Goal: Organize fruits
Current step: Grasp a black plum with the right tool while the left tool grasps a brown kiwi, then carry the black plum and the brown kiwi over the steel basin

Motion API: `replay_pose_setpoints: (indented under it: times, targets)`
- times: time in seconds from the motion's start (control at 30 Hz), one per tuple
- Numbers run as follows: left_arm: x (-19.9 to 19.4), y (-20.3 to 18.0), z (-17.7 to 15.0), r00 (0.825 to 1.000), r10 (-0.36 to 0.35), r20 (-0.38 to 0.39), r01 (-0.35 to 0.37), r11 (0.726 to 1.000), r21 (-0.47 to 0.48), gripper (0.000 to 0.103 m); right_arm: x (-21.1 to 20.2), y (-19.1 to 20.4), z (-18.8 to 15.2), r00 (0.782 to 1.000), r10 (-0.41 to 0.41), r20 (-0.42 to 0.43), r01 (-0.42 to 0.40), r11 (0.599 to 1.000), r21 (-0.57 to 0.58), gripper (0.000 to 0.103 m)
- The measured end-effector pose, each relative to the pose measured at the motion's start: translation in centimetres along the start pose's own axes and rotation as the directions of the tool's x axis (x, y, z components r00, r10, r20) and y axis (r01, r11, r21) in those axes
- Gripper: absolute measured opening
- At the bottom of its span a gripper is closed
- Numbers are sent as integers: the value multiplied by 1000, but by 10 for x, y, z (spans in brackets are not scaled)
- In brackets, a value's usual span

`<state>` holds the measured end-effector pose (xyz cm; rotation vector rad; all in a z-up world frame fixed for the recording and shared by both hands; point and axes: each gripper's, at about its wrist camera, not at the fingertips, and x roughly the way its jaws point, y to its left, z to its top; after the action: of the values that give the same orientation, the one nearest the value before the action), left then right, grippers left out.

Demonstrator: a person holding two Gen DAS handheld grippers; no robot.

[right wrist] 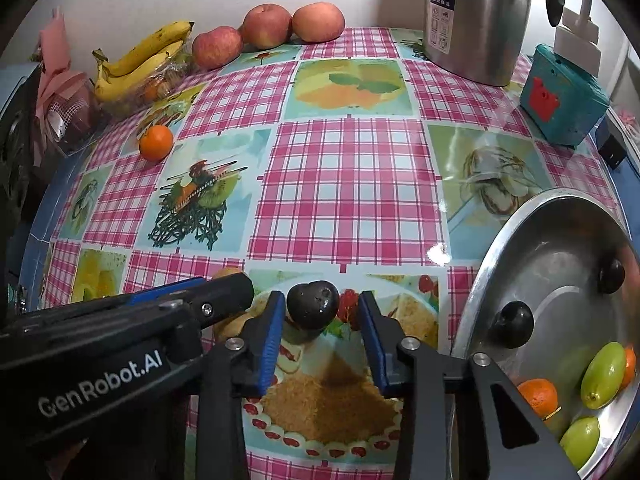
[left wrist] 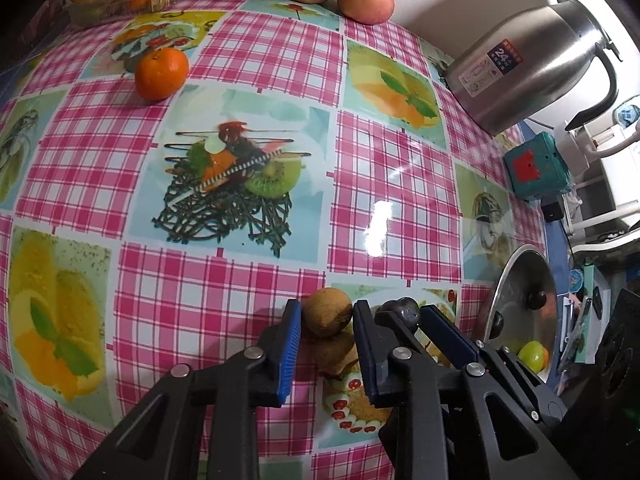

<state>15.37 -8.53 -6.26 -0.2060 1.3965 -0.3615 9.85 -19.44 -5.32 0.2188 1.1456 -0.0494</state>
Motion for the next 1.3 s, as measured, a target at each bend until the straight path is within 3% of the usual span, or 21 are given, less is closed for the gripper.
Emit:
replay_pose_setpoints:
  times: [0.23,0.6,0.9,1.3]
  targets:
    - [-5,4,-1,1000,-4,4,4,1000,-13,28,-1,-2,1,1000,24,2,-24,1000,9,27]
    - [-36,8,6,997,-14,75,16,999,-28,28,-13,-6,3,999,44,30,-45,998,32,26]
    - [-73,5,8,986,-32,162,36,999,-20,28,-51,-9,14,990,66,127,-73,996,50,25]
    - [-74,-21,2,985,-42,169,42,999,4,28,-61,-16,12,988,63,141,-73,995,74,25]
